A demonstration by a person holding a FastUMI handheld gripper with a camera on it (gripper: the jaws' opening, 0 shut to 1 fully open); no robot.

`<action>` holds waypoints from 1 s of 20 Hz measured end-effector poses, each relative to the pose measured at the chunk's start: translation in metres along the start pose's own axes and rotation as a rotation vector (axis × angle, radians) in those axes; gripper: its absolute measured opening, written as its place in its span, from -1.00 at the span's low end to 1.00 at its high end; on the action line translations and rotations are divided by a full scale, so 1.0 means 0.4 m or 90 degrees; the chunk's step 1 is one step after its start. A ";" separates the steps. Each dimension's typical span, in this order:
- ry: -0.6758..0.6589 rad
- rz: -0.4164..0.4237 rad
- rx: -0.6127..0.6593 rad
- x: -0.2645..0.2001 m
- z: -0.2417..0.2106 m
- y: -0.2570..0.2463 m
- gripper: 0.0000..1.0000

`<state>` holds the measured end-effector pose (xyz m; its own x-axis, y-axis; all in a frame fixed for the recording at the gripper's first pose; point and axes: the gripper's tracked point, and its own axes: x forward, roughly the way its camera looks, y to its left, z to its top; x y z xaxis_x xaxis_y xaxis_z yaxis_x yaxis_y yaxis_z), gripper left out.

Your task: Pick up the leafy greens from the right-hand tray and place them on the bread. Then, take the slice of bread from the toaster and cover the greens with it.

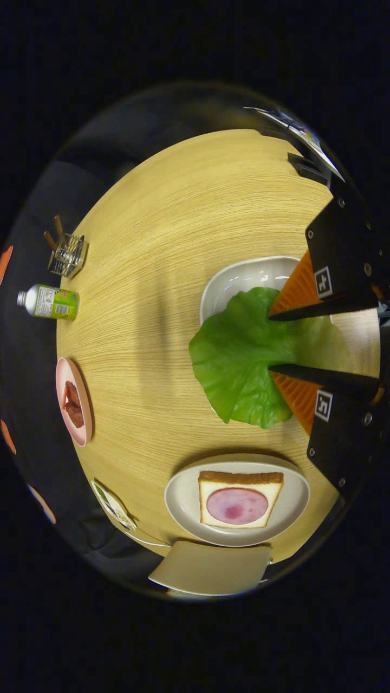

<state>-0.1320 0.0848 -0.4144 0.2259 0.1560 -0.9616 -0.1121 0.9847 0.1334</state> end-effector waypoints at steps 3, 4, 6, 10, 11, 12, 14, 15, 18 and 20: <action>-0.008 -0.011 0.012 0.003 0.003 -0.004 -0.57; -0.015 -0.014 0.016 0.001 0.005 -0.009 -0.73; -0.022 -0.015 0.019 -0.001 0.003 -0.011 -0.92; -0.047 0.032 0.035 -0.039 0.018 0.031 -0.98; -0.055 0.036 0.028 -0.051 0.024 0.041 -0.98; -0.060 0.042 0.019 -0.067 0.028 0.051 -0.98; -0.076 0.055 0.007 -0.098 0.041 0.078 -0.98; -0.080 0.062 0.006 -0.114 0.050 0.091 -0.98; -0.101 0.079 0.005 -0.153 0.076 0.130 -0.98; -0.112 0.095 -0.003 -0.173 0.093 0.165 -0.98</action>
<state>-0.1192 0.1420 -0.3300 0.3712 0.3118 -0.8747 -0.1614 0.9493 0.2699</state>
